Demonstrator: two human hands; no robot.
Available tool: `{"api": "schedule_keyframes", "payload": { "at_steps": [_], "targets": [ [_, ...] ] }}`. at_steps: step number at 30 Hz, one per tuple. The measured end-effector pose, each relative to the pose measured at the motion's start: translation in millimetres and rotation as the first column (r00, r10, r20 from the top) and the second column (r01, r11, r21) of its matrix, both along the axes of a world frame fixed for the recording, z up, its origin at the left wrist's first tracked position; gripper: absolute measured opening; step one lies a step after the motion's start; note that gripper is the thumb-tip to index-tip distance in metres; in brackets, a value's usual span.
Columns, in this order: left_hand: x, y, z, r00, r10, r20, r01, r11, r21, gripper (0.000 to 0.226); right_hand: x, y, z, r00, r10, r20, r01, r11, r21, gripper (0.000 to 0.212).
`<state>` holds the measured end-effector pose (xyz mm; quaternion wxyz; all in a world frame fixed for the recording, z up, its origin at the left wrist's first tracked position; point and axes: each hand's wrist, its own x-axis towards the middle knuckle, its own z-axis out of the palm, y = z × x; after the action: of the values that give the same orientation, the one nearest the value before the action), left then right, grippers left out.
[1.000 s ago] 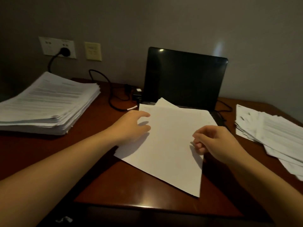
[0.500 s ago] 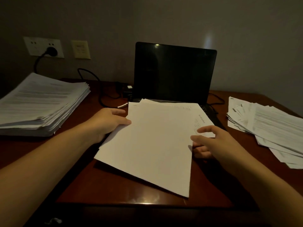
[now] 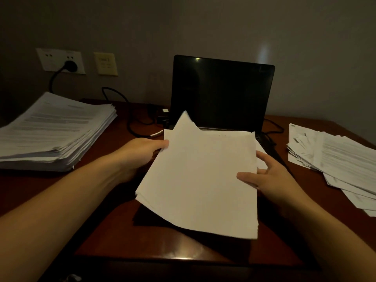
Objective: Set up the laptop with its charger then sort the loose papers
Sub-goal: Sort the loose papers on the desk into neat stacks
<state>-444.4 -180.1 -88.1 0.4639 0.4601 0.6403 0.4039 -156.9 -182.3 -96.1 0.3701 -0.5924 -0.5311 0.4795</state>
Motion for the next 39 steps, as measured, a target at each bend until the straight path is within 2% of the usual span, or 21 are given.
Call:
{"api": "schedule_keyframes", "payload": {
  "at_steps": [4,6,9,11,14,17,19,22,24,26,30,31,33,34,37,39],
  "targets": [
    [2.8,1.1,-2.4,0.999,0.007,0.043,-0.007,1.000,0.007,0.018,5.7,5.4,-9.6,0.995,-0.081,0.052,0.081,0.997,-0.001,0.070],
    [3.1,1.7,-5.0,0.997,0.001,0.077,-0.002,1.000,0.024,0.017,10.0,8.2,-13.2,0.993,-0.120,-0.003,0.120,0.993,-0.019,0.059],
    [8.9,0.8,-6.7,0.989,-0.005,0.149,-0.003,0.999,0.049,0.018,7.0,5.0,-10.5,0.990,-0.086,-0.108,0.082,0.996,-0.039,0.038],
    [13.8,0.6,-8.0,0.991,0.007,0.136,-0.018,0.997,0.077,0.021,4.6,3.4,-9.3,0.994,-0.070,-0.086,0.067,0.997,-0.039,0.037],
    [16.6,5.5,-10.4,0.996,-0.008,-0.093,0.026,0.982,0.189,0.030,9.0,2.8,-4.0,0.995,-0.092,-0.032,0.092,0.996,-0.011,0.034],
    [11.8,24.1,-11.1,0.935,-0.007,-0.354,0.115,0.951,0.286,0.026,26.1,2.2,0.2,0.992,-0.121,0.040,0.120,0.992,0.031,0.031],
    [9.5,39.3,-9.3,0.819,-0.029,-0.573,0.237,0.927,0.292,0.025,35.7,1.6,-2.7,0.980,-0.142,0.136,0.135,0.989,0.062,0.033],
    [11.6,59.2,-5.0,0.538,-0.145,-0.831,0.445,0.886,0.133,0.035,41.8,-1.6,-10.5,0.968,-0.153,0.199,0.141,0.987,0.075,0.033],
    [13.0,67.4,-4.6,0.382,-0.232,-0.895,0.515,0.857,-0.002,0.033,45.1,-2.2,-14.9,0.959,-0.163,0.233,0.144,0.985,0.096,0.031],
    [13.8,68.5,-7.5,0.283,-0.244,-0.927,0.533,0.844,-0.060,0.027,49.0,-2.0,-16.7,0.953,-0.176,0.247,0.152,0.982,0.114,0.030],
    [10.9,53.5,-12.6,0.120,-0.029,-0.992,0.501,0.864,0.035,0.033,52.0,0.7,-19.2,0.954,-0.170,0.249,0.138,0.980,0.141,0.028],
    [10.7,49.3,-11.7,0.128,0.039,-0.991,0.480,0.872,0.096,0.033,51.4,1.9,-19.4,0.954,-0.164,0.250,0.130,0.981,0.148,0.026],
    [8.7,46.1,-10.2,0.247,0.104,-0.963,0.403,0.893,0.200,0.036,49.1,4.7,-19.5,0.957,-0.158,0.245,0.120,0.979,0.163,0.025],
    [6.6,46.3,-9.3,0.319,0.085,-0.944,0.349,0.915,0.201,0.043,47.4,6.2,-19.4,0.959,-0.155,0.239,0.117,0.979,0.166,0.026],
    [0.9,53.5,-6.8,0.532,-0.091,-0.842,0.205,0.978,0.024,0.072,43.8,8.6,-19.3,0.959,-0.151,0.240,0.107,0.977,0.184,0.027],
    [1.4,55.3,-3.0,0.603,-0.138,-0.785,0.179,0.983,-0.035,0.068,43.8,8.5,-20.3,0.957,-0.154,0.246,0.105,0.974,0.202,0.027]
  ]
}}
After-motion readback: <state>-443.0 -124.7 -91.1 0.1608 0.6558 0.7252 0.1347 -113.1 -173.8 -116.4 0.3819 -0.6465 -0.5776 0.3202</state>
